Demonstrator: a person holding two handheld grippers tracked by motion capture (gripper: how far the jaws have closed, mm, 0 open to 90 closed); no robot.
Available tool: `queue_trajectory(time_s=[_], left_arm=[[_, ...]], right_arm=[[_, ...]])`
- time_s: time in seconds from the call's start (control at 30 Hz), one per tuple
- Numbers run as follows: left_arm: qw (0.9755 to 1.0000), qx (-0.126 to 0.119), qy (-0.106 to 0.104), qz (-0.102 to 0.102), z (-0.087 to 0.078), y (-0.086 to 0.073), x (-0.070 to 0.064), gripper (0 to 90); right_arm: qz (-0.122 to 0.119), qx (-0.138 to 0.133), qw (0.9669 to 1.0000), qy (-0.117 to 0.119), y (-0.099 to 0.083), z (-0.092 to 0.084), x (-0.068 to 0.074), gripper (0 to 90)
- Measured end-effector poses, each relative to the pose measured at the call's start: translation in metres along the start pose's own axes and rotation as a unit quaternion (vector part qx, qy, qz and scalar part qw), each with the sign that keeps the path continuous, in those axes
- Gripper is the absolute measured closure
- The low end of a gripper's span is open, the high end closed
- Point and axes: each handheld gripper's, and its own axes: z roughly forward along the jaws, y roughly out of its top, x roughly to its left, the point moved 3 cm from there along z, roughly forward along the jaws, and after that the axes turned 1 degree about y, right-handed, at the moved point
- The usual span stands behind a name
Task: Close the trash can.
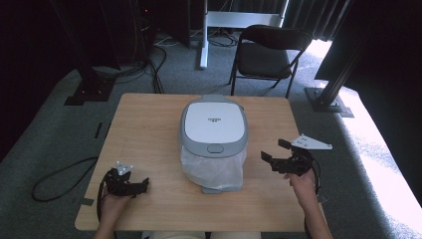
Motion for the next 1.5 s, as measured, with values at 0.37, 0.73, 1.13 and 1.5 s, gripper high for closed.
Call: queue_trajectory(time_s=[0.37, 0.73, 1.13, 1.5], left_arm=[[1.0000, -0.001, 0.000, -0.001, 0.000, 0.000, 0.000, 0.2], [1.0000, -0.001, 0.000, -0.001, 0.000, 0.000, 0.000, 0.2], [1.0000, 0.000, 0.000, -0.001, 0.000, 0.000, 0.000, 0.2], [1.0000, 0.000, 0.000, 0.000, 0.000, 0.000, 0.000, 0.3]], right_arm=[[0.013, 0.005, 0.9998, -0.011, -0.034, 0.004, -0.013, 10.1], [0.030, 0.025, 0.9984, -0.042, -0.066, 0.007, -0.030, 10.1], [0.037, 0.058, 0.9906, -0.118, -0.105, 0.013, -0.041, 10.1], [0.072, 0.067, 0.9697, -0.223, -0.123, 0.013, -0.043, 10.1]])
